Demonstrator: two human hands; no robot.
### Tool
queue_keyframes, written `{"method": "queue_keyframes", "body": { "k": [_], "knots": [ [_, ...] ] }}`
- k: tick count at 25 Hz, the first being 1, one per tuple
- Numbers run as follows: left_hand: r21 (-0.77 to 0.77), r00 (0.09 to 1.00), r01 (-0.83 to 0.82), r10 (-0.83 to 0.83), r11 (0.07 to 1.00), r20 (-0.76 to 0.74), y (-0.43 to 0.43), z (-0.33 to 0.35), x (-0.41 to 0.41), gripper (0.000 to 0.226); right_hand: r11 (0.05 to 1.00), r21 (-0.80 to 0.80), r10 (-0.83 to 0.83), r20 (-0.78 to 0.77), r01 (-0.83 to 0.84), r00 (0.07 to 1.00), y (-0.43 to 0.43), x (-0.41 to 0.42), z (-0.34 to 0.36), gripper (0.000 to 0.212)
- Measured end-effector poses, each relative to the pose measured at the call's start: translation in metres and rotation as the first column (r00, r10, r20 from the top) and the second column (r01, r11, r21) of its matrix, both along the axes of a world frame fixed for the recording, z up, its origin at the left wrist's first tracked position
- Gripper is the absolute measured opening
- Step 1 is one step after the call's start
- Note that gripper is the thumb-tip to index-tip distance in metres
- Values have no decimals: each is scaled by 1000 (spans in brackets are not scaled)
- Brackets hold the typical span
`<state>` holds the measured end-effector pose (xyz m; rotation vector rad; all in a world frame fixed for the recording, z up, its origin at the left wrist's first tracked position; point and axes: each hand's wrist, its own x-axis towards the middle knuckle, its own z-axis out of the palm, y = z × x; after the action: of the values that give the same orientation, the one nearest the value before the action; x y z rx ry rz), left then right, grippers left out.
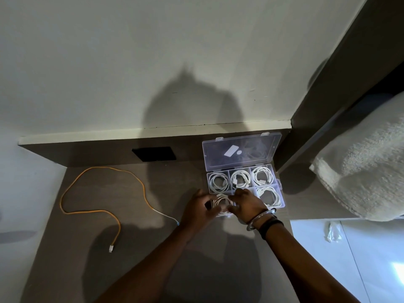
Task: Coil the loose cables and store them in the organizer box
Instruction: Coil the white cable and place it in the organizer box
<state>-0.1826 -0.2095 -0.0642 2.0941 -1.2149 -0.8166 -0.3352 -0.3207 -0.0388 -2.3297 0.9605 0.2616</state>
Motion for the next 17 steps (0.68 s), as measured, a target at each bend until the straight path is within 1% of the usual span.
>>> {"method": "queue_keyframes", "body": {
  "k": [2,4,6,8,10,12,14,15,16,17],
  "knots": [
    [19,998,50,-49,999,-49,2,0,6,48,998,58,16,-21,-15,1000,-5,1,2,40],
    [27,995,67,-65,997,-75,0,2,8,47,998,63,28,-54,-24,998,-7,3,3,42],
    [55,996,67,-63,996,-67,-5,7,8,44,999,49,9,-77,-5,997,-7,5,4,41],
    [87,997,73,-75,993,15,-10,14,6,40,1000,-8,-17,-97,17,995,-2,8,7,36],
    [125,980,83,-104,989,167,-13,21,0,39,991,-133,-12,-149,-8,989,3,15,10,25],
    [173,930,85,-140,981,339,-13,25,-10,44,971,-229,10,-222,-63,975,11,25,11,18],
    [183,879,41,-123,982,461,-13,26,-21,42,963,-259,8,-260,-78,966,18,30,9,18],
    [177,871,10,-95,984,482,-14,27,-25,38,964,-258,-8,-259,-61,966,18,30,8,18],
    [182,883,-20,-68,983,464,-15,28,-26,34,970,-241,-40,-249,-23,968,17,27,8,18],
    [191,911,-46,-37,980,410,-15,29,-24,32,977,-213,-78,-230,28,970,15,25,7,19]
  ]
}}
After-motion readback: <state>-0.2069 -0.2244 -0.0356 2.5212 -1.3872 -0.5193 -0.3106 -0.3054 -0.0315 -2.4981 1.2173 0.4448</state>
